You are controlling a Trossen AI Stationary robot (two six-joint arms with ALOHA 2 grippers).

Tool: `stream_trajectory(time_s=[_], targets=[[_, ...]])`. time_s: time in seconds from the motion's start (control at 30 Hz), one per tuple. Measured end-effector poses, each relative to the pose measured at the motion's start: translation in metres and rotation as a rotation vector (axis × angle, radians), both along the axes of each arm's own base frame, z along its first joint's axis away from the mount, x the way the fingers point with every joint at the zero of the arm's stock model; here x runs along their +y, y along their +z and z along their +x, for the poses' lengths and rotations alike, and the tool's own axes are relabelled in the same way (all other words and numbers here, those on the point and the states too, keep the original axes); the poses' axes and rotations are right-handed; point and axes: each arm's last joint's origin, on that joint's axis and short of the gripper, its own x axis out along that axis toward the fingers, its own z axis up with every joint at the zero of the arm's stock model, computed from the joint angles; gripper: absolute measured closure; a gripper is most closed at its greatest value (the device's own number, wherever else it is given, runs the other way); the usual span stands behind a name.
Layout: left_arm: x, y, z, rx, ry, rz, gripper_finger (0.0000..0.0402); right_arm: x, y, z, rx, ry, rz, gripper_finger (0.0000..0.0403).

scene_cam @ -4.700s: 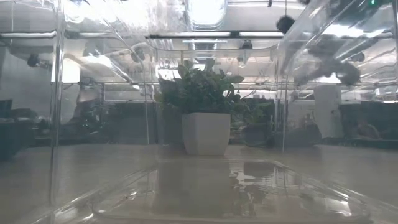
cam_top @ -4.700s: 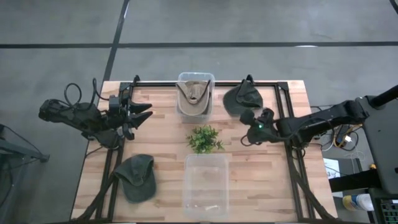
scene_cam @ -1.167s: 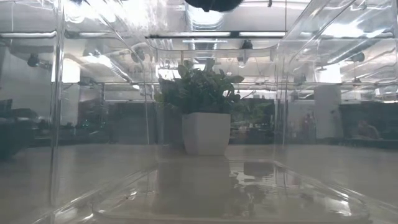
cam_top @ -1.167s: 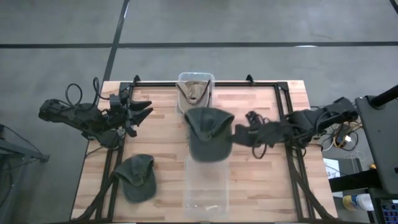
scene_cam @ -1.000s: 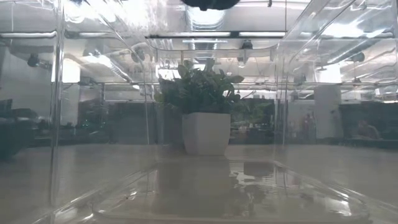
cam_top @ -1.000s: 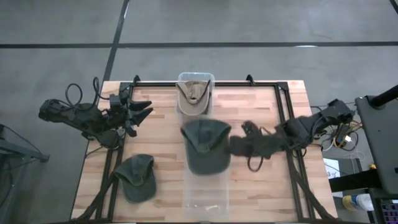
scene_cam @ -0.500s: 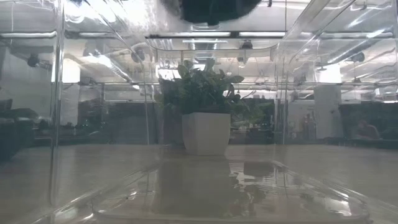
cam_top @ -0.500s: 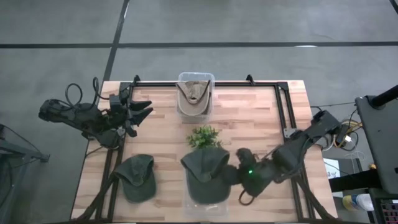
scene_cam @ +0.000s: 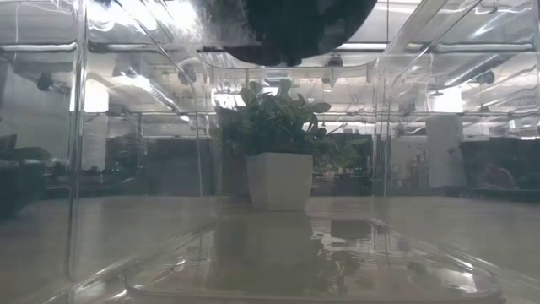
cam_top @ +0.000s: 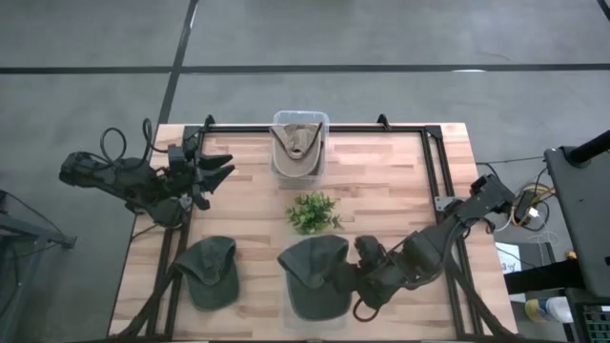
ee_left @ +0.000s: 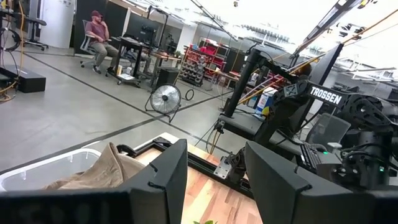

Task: Pick & Place hat
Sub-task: Put the top black cap into the bottom transparent bin, then put the black cap into the bottom transparent bin

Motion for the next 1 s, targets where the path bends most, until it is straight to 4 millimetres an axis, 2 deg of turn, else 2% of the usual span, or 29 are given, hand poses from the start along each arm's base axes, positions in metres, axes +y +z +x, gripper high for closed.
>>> stream_trajectory(time_s=[0.1,0.2,0.47,0.6,0.77,1.0], targets=[[0.000,0.000,0.000,0.000,0.000,0.000,0.0248,-0.001,-0.001,0.001,0.012,-0.007,0.018,0.0386],[0.000,0.000,0.000,0.001,0.000,0.000,0.0248,-0.001,0.000,0.001,0.009,0.011,0.013,0.0363],[0.000,0.000,0.000,-0.003,-0.002,-0.012,0.0248,-0.004,0.004,0.008,-0.037,0.067,0.035,0.0234],[-0.001,-0.002,0.000,0.011,-0.019,-0.017,0.0248,-0.012,0.020,0.008,-0.106,0.165,-0.050,0.0187],[-0.001,-0.003,0.001,0.001,-0.045,-0.053,0.0248,-0.027,0.038,0.012,-0.180,0.259,-0.183,0.0168],[-0.006,-0.008,0.004,0.020,-0.180,-0.140,0.0248,-0.047,0.045,0.022,-0.210,0.358,-0.314,0.0174]])
